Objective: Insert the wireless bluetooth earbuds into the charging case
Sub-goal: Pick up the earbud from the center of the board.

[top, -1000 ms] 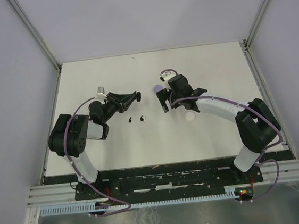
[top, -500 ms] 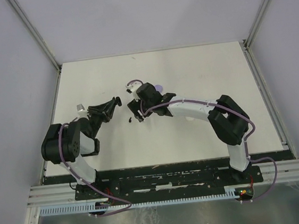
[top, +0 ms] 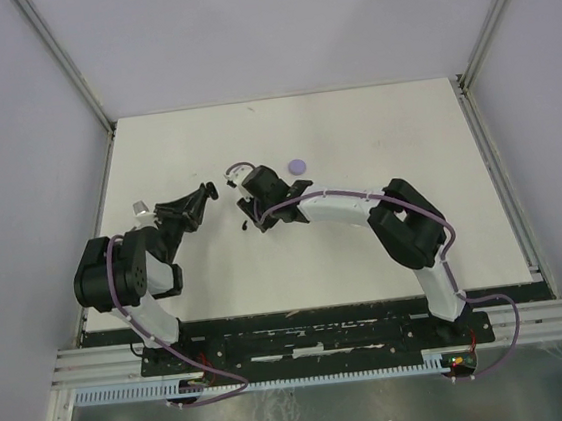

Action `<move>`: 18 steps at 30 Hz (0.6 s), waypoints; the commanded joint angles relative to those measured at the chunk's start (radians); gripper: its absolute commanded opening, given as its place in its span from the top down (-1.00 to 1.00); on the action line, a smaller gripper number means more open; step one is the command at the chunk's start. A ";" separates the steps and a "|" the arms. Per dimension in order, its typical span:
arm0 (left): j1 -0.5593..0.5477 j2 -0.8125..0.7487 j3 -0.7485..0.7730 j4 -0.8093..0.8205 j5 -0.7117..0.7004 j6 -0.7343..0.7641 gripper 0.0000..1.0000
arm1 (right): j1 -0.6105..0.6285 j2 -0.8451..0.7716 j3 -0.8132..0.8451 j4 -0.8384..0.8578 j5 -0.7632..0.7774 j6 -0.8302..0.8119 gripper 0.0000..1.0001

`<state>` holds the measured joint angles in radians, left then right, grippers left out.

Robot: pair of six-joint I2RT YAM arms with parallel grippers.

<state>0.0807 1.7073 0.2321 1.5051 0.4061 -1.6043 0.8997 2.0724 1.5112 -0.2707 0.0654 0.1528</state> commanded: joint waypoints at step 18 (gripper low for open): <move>0.023 0.024 -0.005 0.128 0.044 -0.048 0.94 | 0.005 0.064 0.078 -0.022 0.046 -0.029 0.16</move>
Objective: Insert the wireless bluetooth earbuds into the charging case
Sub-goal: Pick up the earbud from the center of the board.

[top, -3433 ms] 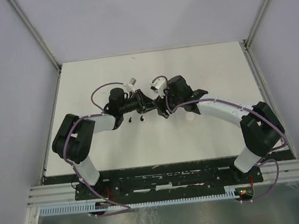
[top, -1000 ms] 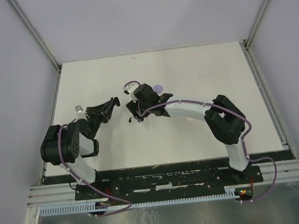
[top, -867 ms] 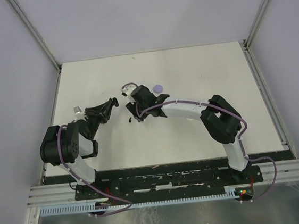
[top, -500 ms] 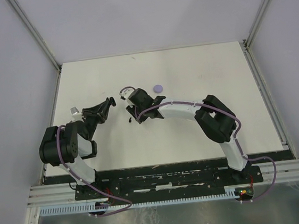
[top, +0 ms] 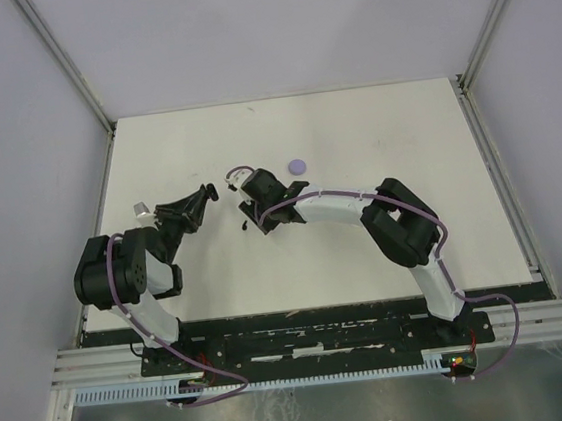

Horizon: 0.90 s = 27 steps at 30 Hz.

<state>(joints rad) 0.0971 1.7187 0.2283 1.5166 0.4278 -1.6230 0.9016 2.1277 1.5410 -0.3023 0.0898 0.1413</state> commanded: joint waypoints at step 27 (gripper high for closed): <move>0.008 0.027 -0.003 0.130 0.026 -0.033 0.94 | 0.003 0.028 0.050 -0.017 0.052 -0.037 0.31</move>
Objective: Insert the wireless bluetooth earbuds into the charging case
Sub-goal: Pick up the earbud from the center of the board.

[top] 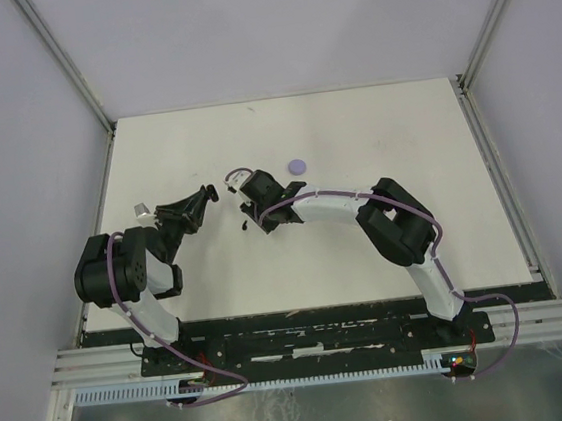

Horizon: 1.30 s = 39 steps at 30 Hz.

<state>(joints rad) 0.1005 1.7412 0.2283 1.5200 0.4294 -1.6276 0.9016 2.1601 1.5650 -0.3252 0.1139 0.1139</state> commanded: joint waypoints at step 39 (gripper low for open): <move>0.003 0.045 0.080 0.101 0.143 -0.019 0.94 | -0.156 -0.139 -0.017 0.043 -0.143 0.197 0.66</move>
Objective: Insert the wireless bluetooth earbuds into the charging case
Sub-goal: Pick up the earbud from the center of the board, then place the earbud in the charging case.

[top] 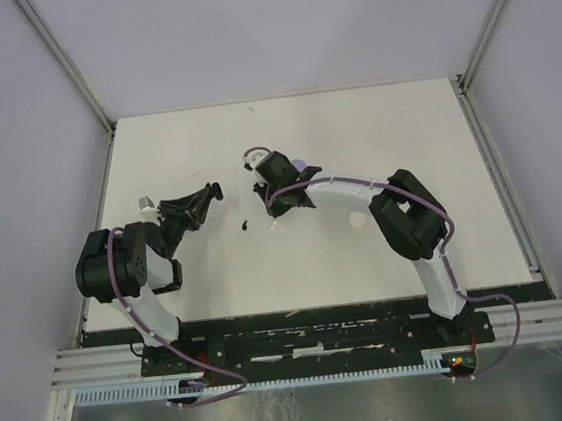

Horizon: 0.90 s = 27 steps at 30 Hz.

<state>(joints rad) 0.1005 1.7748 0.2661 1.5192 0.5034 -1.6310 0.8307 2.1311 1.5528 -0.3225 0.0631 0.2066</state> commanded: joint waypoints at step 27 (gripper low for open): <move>-0.290 0.077 0.389 -0.222 0.185 0.199 0.94 | -0.535 -0.244 -0.367 0.752 -0.754 1.001 0.91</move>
<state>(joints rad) -0.1711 1.8397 0.6052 1.3079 0.6659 -1.5101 0.3202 1.9213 1.1934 0.2016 -0.5785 0.9993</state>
